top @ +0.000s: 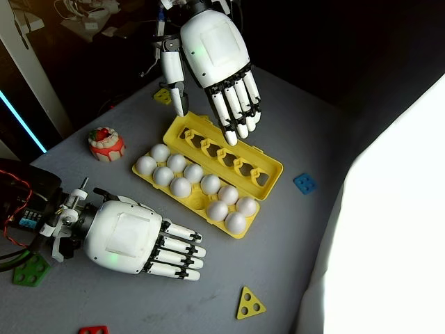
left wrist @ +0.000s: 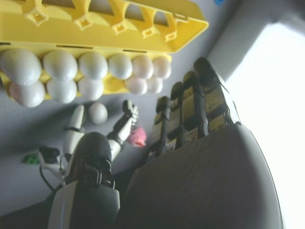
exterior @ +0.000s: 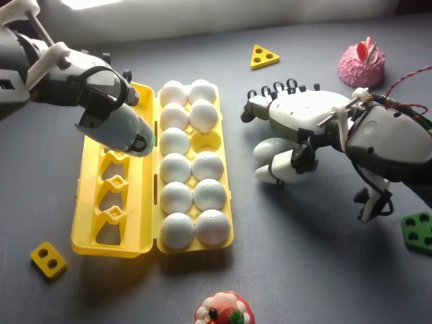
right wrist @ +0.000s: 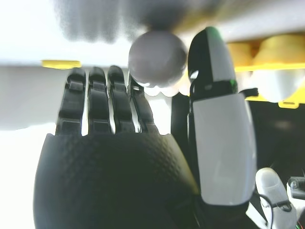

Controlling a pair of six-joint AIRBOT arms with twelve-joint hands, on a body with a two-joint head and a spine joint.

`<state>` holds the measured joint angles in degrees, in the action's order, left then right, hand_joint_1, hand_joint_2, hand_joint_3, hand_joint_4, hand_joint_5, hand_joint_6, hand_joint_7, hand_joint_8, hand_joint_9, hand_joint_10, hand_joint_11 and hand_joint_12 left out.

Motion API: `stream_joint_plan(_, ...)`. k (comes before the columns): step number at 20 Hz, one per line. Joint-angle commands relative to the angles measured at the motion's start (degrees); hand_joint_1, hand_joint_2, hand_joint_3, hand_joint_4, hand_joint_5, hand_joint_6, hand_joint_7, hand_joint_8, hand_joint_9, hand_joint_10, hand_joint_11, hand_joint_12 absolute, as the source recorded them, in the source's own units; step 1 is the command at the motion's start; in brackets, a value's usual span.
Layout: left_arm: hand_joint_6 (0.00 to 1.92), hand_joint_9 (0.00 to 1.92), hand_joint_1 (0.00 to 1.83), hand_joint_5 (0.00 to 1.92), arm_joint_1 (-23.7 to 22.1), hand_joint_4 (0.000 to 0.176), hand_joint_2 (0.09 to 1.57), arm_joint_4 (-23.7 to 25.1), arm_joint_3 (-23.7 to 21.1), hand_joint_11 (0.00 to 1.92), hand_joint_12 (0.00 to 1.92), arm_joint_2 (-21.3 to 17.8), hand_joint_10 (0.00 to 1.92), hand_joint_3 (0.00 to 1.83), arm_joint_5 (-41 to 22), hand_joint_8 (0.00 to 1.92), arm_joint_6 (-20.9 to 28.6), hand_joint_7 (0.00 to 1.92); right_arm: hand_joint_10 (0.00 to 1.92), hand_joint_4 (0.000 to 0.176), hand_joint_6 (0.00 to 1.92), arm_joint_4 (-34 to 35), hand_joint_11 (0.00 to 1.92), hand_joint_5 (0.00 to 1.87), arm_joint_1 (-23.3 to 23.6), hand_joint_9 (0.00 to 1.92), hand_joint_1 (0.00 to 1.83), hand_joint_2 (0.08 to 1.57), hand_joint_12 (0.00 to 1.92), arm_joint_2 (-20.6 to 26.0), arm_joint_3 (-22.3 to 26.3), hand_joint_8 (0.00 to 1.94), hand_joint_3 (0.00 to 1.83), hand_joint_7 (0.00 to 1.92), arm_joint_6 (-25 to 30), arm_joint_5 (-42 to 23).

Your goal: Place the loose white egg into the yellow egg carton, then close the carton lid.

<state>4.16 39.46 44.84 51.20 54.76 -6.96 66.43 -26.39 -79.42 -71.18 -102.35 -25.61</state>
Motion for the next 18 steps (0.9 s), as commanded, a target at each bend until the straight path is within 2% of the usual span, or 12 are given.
stream_joint_plan(1, 0.01, 0.14, 0.15, 0.10, -0.63, 0.023, 1.36, 3.58, -0.17, 0.00, 0.55, -0.23, 0.01, 0.00, -1.29, 0.01, 0.62, 0.12, 0.00, 0.000, 0.66, -1.88, 0.00, 0.01, 0.26, 0.01, 0.93, 1.08, 0.00, 0.27, -0.17, 0.00, 0.00, 0.08, -0.04, -3.42)
stream_joint_plan(6, 0.00, 0.13, 0.14, 0.09, -1.86, 0.028, 1.35, 3.67, -0.94, 0.00, 0.63, -0.28, 0.01, 0.00, 0.06, 0.00, 0.13, 0.10, 0.01, 0.000, 0.67, -1.88, 0.00, 0.03, 0.31, 0.02, 0.92, 1.08, 0.00, 0.30, -0.21, 0.01, 0.00, 0.10, -0.35, -3.07)
stream_joint_plan(10, 0.00, 0.10, 0.16, 0.10, -2.87, 0.025, 1.36, 3.65, -0.57, 0.00, 0.54, -0.29, 0.01, 0.00, 0.05, 0.00, -2.34, 0.10, 0.01, 0.000, 0.67, -1.88, 0.00, 0.03, 0.20, 0.03, 0.93, 1.07, 0.00, 0.33, -0.20, 0.00, 0.00, 0.09, -0.77, -2.92)
stream_joint_plan(12, 0.00, 0.09, 0.09, 0.07, -3.44, 0.029, 1.37, 3.66, -0.30, 0.00, 0.52, -0.28, 0.00, 0.00, 0.02, 0.00, -2.72, 0.08, 0.01, 0.000, 0.67, -1.88, 0.00, 0.02, 0.19, 0.03, 0.92, 1.08, 0.00, 0.42, -0.20, 0.00, 0.00, 0.10, -0.83, -2.77)
stream_joint_plan(14, 0.01, 0.13, 0.15, 0.10, -3.61, 0.022, 1.35, 3.65, -0.32, 0.00, 0.60, -0.24, 0.01, 0.00, 0.02, 0.01, -2.60, 0.10, 0.01, 0.000, 0.67, -1.88, 0.00, 0.03, 0.06, 0.03, 0.93, 1.07, 0.00, 0.64, -0.21, 0.00, 0.00, 0.10, -1.02, -2.72)
stream_joint_plan(18, 0.00, 0.13, 0.14, 0.09, -3.60, 0.030, 1.36, 3.38, -0.32, 0.00, 0.59, -0.24, 0.00, 0.00, 0.02, 0.00, -2.39, 0.11, 0.01, 0.000, 0.68, -1.88, 0.00, 0.05, 0.10, 0.03, 0.92, 1.08, 0.00, 0.94, -0.33, 0.00, 0.00, 0.09, -1.15, -2.63)
